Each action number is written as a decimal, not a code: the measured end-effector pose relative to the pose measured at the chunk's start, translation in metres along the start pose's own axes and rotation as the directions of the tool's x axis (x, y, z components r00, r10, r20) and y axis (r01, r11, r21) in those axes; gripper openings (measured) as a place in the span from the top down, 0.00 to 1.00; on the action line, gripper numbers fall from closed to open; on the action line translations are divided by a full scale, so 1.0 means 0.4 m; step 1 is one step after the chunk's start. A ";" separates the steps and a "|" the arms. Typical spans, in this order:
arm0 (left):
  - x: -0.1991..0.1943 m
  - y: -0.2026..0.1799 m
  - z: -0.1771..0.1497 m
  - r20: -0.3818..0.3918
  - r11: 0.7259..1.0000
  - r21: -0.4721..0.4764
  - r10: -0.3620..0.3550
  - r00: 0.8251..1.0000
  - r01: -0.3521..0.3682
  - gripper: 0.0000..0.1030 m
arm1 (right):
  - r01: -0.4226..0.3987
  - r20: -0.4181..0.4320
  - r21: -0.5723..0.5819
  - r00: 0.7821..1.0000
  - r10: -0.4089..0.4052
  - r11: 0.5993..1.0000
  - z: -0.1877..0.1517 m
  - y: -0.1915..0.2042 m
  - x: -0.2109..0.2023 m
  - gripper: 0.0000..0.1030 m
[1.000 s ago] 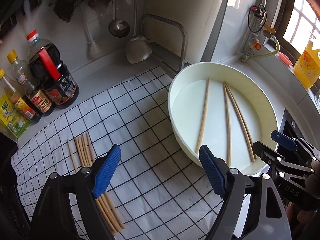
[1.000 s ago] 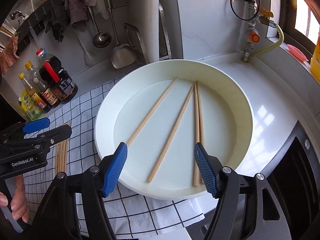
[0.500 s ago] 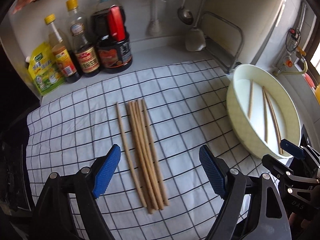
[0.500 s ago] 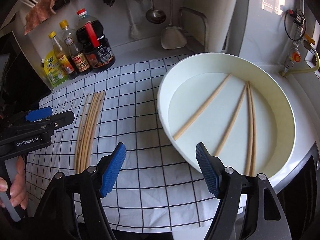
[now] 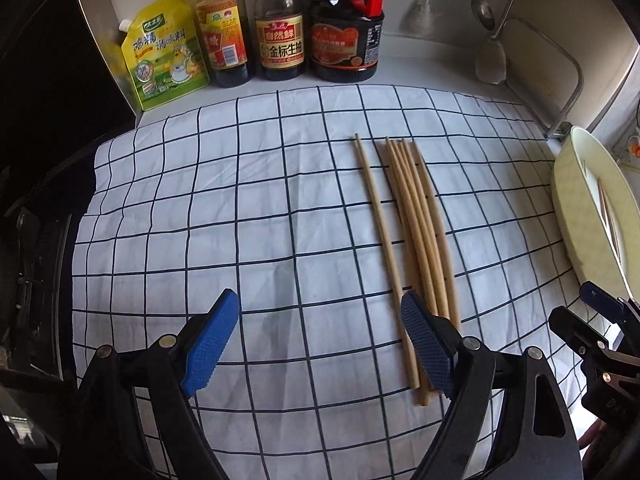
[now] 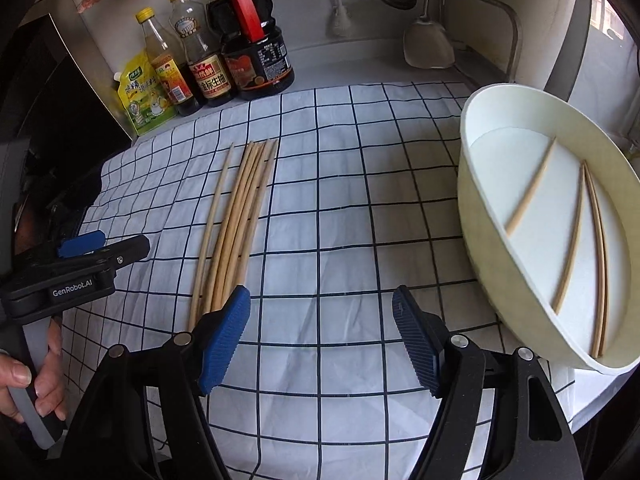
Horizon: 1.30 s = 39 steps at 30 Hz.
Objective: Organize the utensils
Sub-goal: 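Move the right gripper back over the remaining chopsticks, then lower the open right gripper around a single chopstick while the left gripper lowers around another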
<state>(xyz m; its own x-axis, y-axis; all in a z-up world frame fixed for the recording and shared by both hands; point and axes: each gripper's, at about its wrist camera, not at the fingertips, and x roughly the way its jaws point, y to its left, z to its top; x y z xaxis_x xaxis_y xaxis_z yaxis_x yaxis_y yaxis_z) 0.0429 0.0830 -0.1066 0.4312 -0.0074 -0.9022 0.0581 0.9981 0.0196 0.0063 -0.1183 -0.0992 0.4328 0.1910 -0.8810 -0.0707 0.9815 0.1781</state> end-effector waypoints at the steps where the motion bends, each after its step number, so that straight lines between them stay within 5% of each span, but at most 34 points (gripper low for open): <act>1: 0.009 0.007 -0.001 -0.001 1.000 0.000 0.001 1.000 -0.001 0.21 | 0.002 -0.002 -0.003 1.000 -0.002 1.000 0.001 0.007 0.012 0.32; 16: 0.073 0.039 -0.012 0.032 1.000 0.021 -0.016 0.999 0.015 0.21 | 0.075 0.002 0.010 0.997 -0.075 0.997 0.028 0.084 0.154 0.31; 39: 0.112 0.033 0.012 0.023 0.997 0.027 -0.068 0.997 0.068 0.21 | 0.177 -0.013 -0.066 0.984 -0.178 0.982 0.030 0.113 0.187 0.31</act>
<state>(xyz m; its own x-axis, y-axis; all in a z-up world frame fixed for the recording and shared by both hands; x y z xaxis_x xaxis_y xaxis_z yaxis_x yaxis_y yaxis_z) 0.0673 0.0955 -0.1446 0.4470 -0.0771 -0.8912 0.1113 0.9933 -0.0301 0.0462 -0.0598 -0.1520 0.4269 0.0131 -0.9042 -0.0522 0.9986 -0.0101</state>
